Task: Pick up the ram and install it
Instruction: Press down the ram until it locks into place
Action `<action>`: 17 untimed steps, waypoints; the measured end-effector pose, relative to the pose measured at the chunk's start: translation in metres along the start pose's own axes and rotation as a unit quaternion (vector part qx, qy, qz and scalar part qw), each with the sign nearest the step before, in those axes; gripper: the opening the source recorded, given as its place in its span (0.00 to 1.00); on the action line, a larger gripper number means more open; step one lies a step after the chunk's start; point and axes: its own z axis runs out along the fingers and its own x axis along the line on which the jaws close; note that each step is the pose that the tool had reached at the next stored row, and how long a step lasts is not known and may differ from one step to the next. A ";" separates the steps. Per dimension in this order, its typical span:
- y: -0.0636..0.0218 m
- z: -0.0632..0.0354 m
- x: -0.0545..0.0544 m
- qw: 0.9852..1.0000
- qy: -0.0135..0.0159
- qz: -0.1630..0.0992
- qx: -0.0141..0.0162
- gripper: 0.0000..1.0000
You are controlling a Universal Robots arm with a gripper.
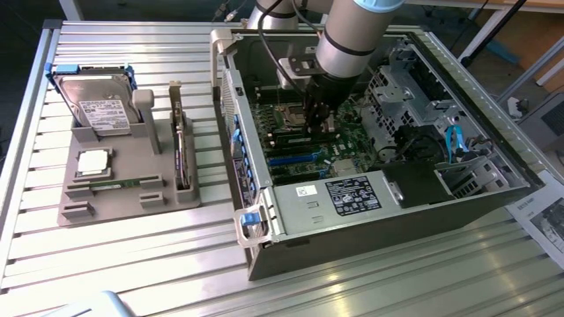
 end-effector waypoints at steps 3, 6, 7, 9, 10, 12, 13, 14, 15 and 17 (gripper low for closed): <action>0.0000 0.0007 0.000 1.000 0.000 0.000 0.000 0.10; 0.0000 0.0012 0.000 1.000 0.000 0.000 0.000 0.10; 0.0000 0.0014 0.000 1.000 0.000 0.000 0.000 0.10; 0.0000 0.0016 0.001 1.000 0.000 0.000 0.000 0.10; 0.0000 0.0018 0.001 1.000 0.000 0.000 0.000 0.10; 0.0000 0.0020 0.001 1.000 0.000 0.000 0.000 0.10; 0.0000 0.0020 0.001 1.000 0.000 0.000 0.000 0.10; 0.0000 0.0021 0.001 1.000 0.000 0.000 0.000 0.10; 0.0000 0.0021 0.001 1.000 0.000 0.000 0.000 0.10; -0.0001 0.0014 0.001 1.000 0.000 0.000 0.000 0.10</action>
